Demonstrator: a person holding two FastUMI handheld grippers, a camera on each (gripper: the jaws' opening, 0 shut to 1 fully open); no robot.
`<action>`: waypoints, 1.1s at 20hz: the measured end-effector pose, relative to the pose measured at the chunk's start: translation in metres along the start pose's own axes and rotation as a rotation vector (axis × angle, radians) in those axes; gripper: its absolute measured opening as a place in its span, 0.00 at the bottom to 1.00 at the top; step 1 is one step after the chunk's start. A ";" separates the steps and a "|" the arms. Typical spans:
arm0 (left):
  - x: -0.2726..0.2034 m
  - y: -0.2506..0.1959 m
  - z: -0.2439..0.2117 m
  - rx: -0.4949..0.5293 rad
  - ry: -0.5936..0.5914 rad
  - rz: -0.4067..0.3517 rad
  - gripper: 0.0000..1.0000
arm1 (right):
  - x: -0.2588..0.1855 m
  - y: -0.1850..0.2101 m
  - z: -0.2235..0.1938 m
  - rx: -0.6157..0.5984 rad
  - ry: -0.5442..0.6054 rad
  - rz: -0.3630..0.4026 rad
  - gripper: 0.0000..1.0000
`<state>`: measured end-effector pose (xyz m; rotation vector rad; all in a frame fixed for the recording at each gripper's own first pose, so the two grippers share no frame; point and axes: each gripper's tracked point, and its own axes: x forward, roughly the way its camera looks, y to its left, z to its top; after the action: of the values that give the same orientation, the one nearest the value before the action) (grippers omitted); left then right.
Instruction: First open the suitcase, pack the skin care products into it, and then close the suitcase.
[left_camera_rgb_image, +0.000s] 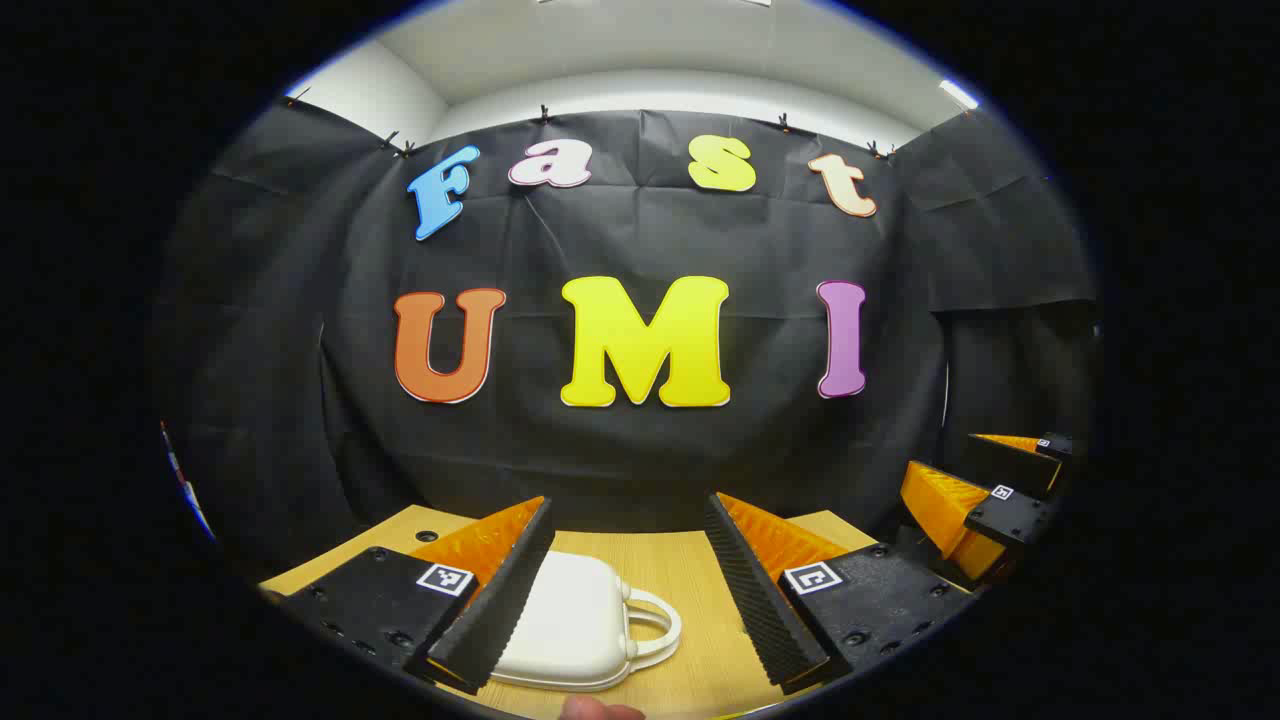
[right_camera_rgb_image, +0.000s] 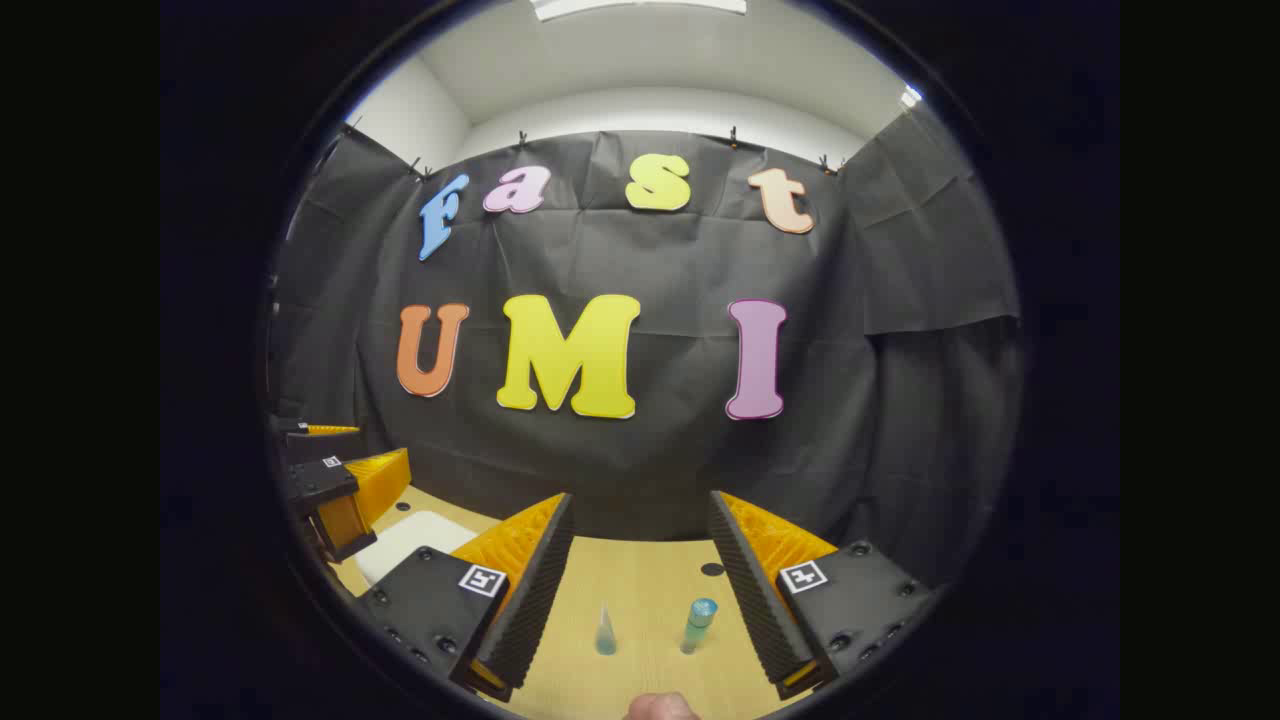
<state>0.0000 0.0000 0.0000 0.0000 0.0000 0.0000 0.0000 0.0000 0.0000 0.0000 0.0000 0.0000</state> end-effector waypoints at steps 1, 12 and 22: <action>0.000 0.001 -0.001 -0.005 0.004 -0.001 0.96 | 0.001 0.002 0.000 -0.004 0.002 0.006 0.81; 0.017 -0.003 -0.001 0.008 0.000 0.002 0.97 | 0.015 0.007 0.008 -0.008 -0.028 0.019 0.81; 0.027 -0.022 -0.019 0.023 0.044 -0.037 0.96 | 0.024 -0.009 0.003 -0.020 -0.015 0.017 0.81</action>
<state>0.0268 -0.0221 -0.0194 0.0231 0.0438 -0.0374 0.0241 -0.0093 0.0026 -0.0202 -0.0149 0.0168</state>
